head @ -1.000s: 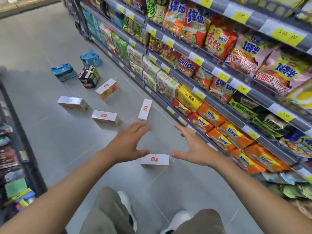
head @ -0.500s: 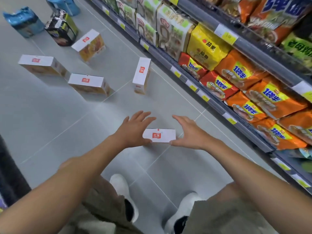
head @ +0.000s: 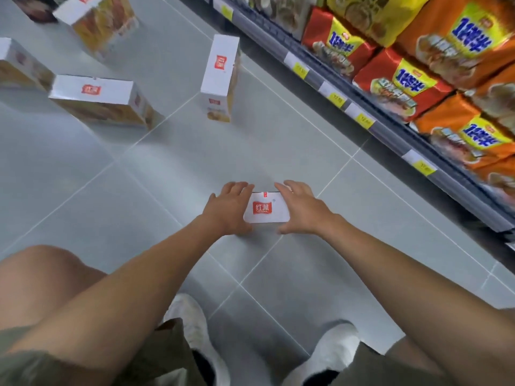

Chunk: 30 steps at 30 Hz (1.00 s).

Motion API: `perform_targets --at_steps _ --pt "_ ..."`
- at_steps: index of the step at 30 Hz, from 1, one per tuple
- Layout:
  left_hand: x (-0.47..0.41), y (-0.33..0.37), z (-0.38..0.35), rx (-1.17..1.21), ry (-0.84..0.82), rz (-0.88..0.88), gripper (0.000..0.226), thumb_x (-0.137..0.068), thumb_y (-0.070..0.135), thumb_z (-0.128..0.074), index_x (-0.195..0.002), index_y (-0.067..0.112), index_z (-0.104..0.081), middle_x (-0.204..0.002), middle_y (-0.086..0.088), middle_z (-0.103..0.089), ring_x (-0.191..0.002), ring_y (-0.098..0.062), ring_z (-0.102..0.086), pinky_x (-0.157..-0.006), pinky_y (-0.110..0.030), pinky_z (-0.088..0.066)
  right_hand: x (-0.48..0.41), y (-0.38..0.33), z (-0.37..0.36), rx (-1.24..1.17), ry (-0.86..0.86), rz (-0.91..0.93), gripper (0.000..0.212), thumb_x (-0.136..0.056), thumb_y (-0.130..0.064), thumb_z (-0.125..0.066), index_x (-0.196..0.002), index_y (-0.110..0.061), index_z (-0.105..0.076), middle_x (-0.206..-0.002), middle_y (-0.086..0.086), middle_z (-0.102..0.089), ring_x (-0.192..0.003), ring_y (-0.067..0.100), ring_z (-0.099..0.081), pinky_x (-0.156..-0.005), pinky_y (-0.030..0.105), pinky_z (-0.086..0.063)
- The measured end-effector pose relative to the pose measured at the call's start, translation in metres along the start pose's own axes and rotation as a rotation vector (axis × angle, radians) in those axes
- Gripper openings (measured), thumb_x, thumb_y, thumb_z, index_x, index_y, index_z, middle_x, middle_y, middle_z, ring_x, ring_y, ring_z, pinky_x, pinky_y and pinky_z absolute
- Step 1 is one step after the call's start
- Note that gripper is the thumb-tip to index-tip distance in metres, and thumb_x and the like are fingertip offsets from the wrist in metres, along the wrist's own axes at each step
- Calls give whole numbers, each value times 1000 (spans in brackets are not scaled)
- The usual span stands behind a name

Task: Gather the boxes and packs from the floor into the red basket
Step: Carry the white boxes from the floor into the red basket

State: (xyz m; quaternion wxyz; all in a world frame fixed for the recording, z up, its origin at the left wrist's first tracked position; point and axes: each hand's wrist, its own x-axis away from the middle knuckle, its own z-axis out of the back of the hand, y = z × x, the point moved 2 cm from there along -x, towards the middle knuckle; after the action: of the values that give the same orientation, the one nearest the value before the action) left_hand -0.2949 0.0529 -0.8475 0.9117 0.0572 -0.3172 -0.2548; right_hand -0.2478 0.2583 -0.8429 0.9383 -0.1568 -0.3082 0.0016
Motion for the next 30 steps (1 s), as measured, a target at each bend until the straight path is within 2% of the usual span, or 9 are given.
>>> perform_targets --at_steps 4,9,15,19,25,30 --pt "-15 -11 -29 10 -31 20 109 -76 52 -80 -159 20 -17 -162 1 -25 -151 -26 -19 -109 -65 -39 -24 7 -25 33 -17 -21 128 -66 -52 -88 -164 -29 -10 -170 0 -12 -157 29 -7 -106 60 -47" --pt "-25 -18 -42 -20 22 6 107 -78 50 -79 -159 18 -17 -159 -2 -30 -146 -26 -27 -101 -55 -51 -38 9 -46 72 -4 -30 123 -68 -47 -88 -163 -28 -12 -167 -1 -20 -154 28 -14 -102 55 -50" --pt "-41 -18 -49 -21 1 35 106 -80 54 -76 -159 20 -14 -158 -2 -30 -146 -28 -27 -102 -57 -49 -52 13 -51 130 32 -33 123 -68 -50 -86 -163 -29 -11 -165 -5 -23 -151 27 -20 -99 53 -48" --pt "-50 -16 -56 -26 18 33 102 -76 57 -77 -154 22 -21 -153 -1 -37 -142 -28 -32 -97 -56 -53 -60 17 -58 156 40 -29 123 -65 -49 -87 -162 -29 -14 -164 -4 -26 -150 28 -23 -96 53 -50" --pt "-55 -18 -60 -33 37 26 86 -75 55 -77 -141 23 -34 -140 0 -48 -129 -26 -43 -90 -51 -55 -63 19 -66 154 82 2 96 -68 -43 -85 -148 -26 -34 -147 -5 -43 -138 27 -36 -85 45 -49" --pt "-53 -19 -56 -33 34 5 88 -75 57 -78 -143 23 -33 -139 -1 -49 -126 -26 -46 -91 -49 -54 -62 18 -62 127 61 5 94 -68 -43 -85 -146 -27 -35 -142 -3 -47 -132 27 -40 -84 43 -48"
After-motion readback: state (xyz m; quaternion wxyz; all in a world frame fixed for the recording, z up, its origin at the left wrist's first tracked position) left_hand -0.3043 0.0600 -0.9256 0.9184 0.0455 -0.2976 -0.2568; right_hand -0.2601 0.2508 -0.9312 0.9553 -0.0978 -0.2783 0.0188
